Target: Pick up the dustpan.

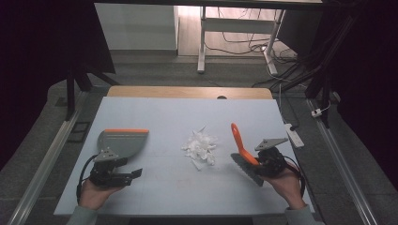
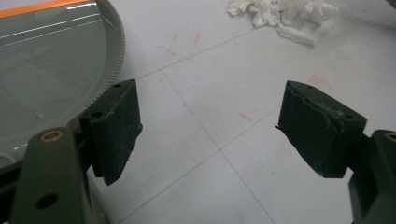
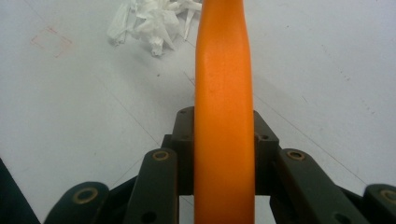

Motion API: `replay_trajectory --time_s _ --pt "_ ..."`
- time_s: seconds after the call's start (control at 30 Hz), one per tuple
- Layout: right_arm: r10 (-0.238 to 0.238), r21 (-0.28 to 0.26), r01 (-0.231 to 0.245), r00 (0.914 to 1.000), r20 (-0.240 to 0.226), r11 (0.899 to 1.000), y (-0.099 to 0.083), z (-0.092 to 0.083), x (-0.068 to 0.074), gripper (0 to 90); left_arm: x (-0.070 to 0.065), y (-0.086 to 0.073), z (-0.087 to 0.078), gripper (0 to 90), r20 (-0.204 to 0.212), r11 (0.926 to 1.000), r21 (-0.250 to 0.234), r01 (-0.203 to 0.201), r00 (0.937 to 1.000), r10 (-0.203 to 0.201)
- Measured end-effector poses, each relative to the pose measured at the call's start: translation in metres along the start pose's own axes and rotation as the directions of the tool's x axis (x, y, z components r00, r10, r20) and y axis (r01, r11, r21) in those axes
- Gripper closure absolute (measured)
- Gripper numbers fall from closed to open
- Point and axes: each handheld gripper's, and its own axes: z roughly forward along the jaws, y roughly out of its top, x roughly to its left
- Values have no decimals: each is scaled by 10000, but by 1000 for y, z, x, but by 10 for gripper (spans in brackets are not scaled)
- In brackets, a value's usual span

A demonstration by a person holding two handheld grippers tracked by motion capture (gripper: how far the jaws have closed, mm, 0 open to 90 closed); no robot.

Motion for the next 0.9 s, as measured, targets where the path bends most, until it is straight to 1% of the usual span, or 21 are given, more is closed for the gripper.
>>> replay_trajectory --time_s 0.33,0.7,0.9 --pt "39 -45 -39 10000 34 10000 0 -1 1 702 -2 0 2 220 120 9999 114 -80 9999 79" --pt "55 -46 -54 10000 11 10000 1 -1 2 702 -3 2 3 220 105 9998 166 -118 9999 117" --pt "46 -62 -46 10000 26 10000 1 -1 2 702 -5 7 -1 218 278 9995 161 -280 9992 276"
